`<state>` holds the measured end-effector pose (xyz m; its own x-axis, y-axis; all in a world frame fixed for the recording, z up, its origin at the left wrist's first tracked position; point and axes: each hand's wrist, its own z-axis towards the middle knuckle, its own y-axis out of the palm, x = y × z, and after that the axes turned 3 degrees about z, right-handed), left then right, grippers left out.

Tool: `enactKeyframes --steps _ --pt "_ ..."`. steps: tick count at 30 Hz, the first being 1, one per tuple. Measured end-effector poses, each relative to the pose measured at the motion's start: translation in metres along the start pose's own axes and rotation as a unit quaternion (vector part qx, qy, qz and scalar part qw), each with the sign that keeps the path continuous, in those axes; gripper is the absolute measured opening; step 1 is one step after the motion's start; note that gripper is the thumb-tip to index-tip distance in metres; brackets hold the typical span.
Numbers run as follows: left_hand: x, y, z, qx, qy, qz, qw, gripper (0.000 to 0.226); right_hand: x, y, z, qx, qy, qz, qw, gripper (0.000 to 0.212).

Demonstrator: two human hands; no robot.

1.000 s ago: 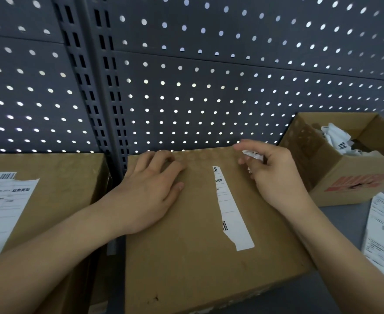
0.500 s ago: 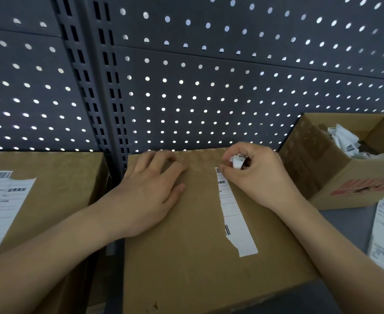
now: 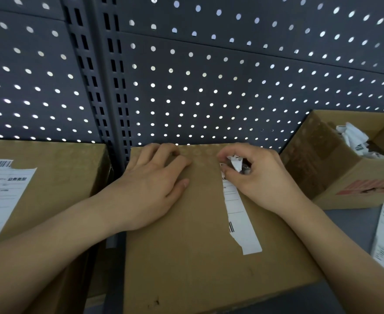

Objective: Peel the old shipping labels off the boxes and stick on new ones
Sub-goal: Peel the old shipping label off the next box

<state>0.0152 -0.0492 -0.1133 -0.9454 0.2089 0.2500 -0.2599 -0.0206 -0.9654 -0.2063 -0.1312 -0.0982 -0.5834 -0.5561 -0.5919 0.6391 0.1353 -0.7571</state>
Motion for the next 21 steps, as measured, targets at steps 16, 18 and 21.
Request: enactKeyframes --steps 16,18,21 --pt "0.0053 -0.0027 -0.0008 0.002 -0.009 0.006 1.0 0.063 -0.0033 0.0032 -0.0045 -0.001 -0.114 -0.16 0.981 0.027" --pt "0.0063 -0.0035 -0.0007 -0.001 -0.014 0.002 1.0 0.054 -0.0024 0.0044 -0.0024 -0.011 -0.109 -0.155 0.982 0.03" --pt "0.0064 -0.0046 0.0003 -0.013 -0.015 0.004 1.0 0.043 -0.0017 0.0067 0.0006 -0.023 -0.099 -0.141 0.985 0.032"
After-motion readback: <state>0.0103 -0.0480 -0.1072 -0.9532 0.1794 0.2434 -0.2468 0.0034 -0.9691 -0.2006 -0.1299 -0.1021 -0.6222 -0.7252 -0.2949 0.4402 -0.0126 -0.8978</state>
